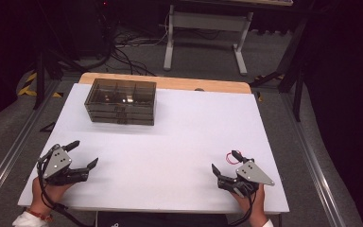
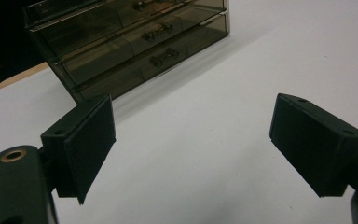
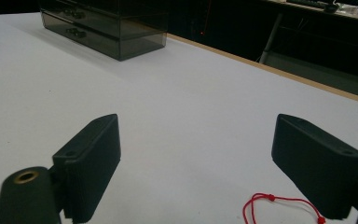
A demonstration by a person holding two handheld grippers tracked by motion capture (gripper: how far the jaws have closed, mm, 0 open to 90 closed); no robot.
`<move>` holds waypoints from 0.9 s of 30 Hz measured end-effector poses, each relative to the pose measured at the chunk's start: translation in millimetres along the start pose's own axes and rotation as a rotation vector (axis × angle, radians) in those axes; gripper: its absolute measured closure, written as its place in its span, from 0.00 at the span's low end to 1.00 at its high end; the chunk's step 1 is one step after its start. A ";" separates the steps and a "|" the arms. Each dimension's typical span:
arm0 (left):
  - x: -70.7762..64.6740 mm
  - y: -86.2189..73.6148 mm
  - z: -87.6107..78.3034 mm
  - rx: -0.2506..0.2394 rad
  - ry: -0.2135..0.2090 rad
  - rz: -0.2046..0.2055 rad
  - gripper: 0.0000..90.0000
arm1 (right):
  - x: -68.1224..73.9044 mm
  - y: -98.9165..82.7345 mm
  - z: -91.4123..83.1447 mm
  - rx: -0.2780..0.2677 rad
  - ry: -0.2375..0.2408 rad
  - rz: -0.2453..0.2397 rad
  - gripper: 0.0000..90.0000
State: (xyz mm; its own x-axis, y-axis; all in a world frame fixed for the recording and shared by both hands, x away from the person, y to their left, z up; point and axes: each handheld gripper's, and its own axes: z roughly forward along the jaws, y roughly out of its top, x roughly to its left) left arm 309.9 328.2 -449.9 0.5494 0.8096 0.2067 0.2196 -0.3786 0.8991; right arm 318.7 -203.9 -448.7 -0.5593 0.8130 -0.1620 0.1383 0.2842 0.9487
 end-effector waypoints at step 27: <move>26.3 38.6 101.9 0.066 0.144 0.047 0.46 | -3.0 -4.7 11.0 0.058 -0.014 0.009 0.23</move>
State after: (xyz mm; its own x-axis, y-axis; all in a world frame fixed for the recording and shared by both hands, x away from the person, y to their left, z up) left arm 415.0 289.2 -449.0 0.4400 0.8446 0.3052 0.2515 -0.4421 0.8610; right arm 328.7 -202.1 -455.7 -0.5463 0.8225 -0.1581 0.1903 0.3058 0.9329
